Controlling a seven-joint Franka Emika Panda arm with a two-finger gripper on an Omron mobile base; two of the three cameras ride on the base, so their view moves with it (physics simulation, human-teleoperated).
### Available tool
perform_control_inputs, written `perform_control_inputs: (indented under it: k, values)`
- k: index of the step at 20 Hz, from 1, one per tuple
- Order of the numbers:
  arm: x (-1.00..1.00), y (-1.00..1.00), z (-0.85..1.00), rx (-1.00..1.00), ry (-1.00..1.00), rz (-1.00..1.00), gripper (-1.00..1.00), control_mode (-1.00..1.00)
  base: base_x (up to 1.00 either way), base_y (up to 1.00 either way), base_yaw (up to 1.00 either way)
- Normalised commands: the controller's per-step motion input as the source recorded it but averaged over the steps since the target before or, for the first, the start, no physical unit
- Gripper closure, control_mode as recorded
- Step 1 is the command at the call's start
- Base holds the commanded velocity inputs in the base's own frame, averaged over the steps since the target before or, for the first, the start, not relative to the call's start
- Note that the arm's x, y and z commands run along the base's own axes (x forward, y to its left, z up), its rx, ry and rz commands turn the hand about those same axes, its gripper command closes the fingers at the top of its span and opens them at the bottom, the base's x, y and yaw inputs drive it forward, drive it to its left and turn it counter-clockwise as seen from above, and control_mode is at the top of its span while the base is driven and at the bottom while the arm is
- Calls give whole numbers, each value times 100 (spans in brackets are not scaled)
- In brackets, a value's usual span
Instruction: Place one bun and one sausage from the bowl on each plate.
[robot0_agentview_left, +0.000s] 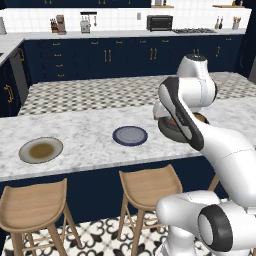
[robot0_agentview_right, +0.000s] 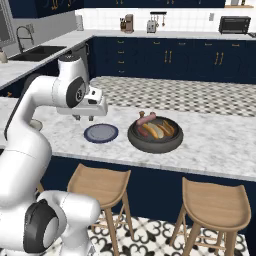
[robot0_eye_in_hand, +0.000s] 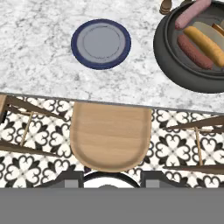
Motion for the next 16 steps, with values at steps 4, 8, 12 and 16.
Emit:
perform_control_inputs:
  k: [4,8,12,16]
  values:
    - [-2,-22,0,1,-3,0,-100,-100,0,0,0]
    - [38,-94,-1,5,-1,-6,-100,-100,0,0,0]
    - [98,-89,-11,9,4,-12,-100,-100,0,0,0]
    - [100,-45,-26,1,6,-10,-100,-100,0,0,0]
